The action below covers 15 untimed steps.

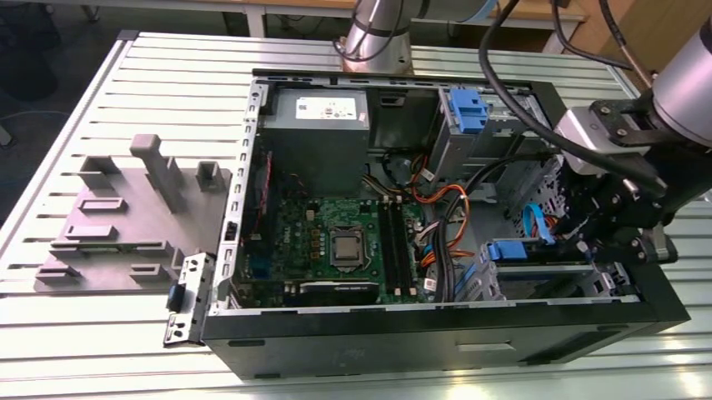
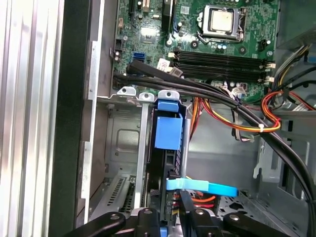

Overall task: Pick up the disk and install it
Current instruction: 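Insert the second disk wire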

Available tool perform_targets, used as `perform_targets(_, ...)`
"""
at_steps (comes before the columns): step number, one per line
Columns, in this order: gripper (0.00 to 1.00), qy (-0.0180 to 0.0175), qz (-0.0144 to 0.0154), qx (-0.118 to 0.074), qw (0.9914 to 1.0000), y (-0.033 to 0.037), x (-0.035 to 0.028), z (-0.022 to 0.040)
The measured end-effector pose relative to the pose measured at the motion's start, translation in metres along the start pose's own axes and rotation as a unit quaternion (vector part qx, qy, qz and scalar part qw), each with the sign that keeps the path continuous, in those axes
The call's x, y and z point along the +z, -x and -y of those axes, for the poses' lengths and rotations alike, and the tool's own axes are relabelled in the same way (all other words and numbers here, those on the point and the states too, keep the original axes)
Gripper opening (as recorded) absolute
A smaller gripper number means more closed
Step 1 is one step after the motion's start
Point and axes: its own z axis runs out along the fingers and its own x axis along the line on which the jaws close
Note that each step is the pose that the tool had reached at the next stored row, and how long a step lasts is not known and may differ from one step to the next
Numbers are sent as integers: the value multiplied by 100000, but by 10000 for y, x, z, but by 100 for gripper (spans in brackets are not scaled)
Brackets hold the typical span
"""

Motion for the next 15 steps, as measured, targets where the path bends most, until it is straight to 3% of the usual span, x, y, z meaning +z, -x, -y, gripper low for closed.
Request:
perform_targets(5,29,-8,33,-4,100000,6,-93,3)
perform_targets(6,29,-34,307,4,100000,6,-92,3)
perform_targets(10,29,-227,2362,50,99972,7,-94,3)
perform_targets(15,29,-261,2787,61,99961,6,-65,2)
